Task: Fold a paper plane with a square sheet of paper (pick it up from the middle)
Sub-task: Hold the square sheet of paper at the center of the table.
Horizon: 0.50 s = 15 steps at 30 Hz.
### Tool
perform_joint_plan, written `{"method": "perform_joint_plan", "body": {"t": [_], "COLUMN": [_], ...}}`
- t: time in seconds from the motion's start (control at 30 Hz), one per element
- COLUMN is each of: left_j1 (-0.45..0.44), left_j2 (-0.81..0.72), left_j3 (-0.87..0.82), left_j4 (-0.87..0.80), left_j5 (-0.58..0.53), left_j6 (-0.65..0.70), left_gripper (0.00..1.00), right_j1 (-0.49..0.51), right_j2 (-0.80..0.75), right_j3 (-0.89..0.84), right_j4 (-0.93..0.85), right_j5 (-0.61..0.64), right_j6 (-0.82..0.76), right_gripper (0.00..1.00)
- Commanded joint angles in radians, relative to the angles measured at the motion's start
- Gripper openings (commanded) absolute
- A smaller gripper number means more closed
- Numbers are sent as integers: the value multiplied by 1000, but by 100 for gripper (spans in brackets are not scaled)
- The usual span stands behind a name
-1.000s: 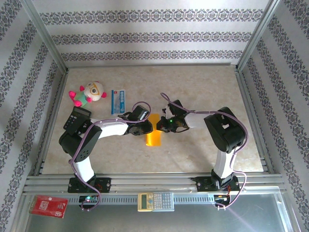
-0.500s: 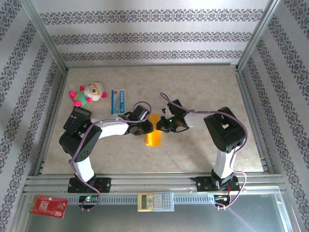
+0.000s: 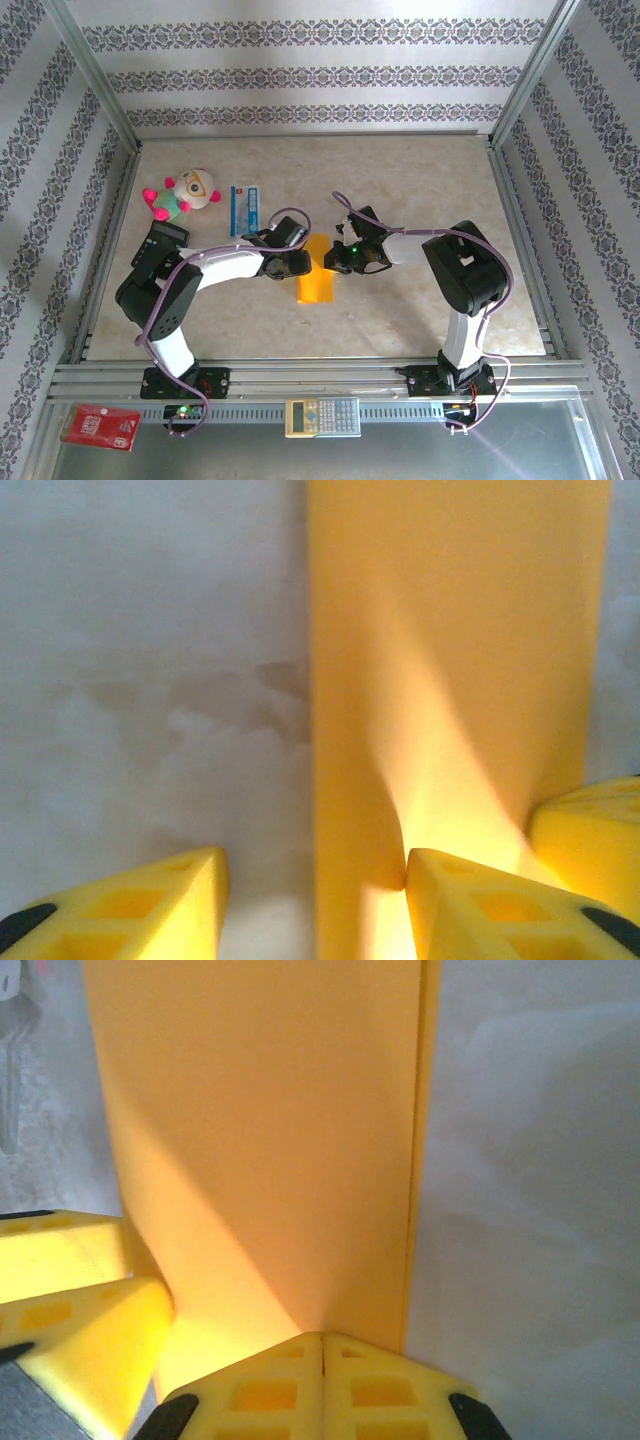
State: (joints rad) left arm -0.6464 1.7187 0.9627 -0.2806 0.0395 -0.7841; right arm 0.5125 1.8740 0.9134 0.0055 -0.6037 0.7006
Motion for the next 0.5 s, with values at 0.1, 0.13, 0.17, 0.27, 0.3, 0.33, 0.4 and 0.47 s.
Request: {"method": "perform_joint_plan", "body": {"t": [0.1, 0.13, 0.17, 0.27, 0.3, 0.33, 0.4, 0.47], "left_j1": [13, 13, 13, 12, 8, 8, 8, 8], "left_j2": [-133, -144, -148, -134, -122, -108, -81, -58], "left_j3": [-10, -22, -30, -30, -25, -18, -6, -3], "left_j4": [-14, 34, 70, 161, 180, 188, 182, 179], "left_j5": [24, 63, 95, 188, 211, 223, 225, 214], "left_j6": [15, 2, -11, -42, -45, -47, -44, -40], "left_gripper": [53, 52, 51, 44, 41, 38, 34, 30], "right_j1": [-2, -2, -2, -2, -4, -3, -3, -5], "right_j2": [77, 77, 76, 76, 74, 73, 73, 72], "right_j3": [-48, -48, -48, -48, -50, -53, -53, -56], "right_j4": [-55, -55, -55, -58, -58, -58, -58, -57], "right_j5": [114, 114, 116, 117, 118, 119, 120, 121], "right_j6": [-18, -18, -18, -18, -18, -18, -19, -18], "right_gripper": [0, 0, 0, 0, 0, 0, 0, 0]}}
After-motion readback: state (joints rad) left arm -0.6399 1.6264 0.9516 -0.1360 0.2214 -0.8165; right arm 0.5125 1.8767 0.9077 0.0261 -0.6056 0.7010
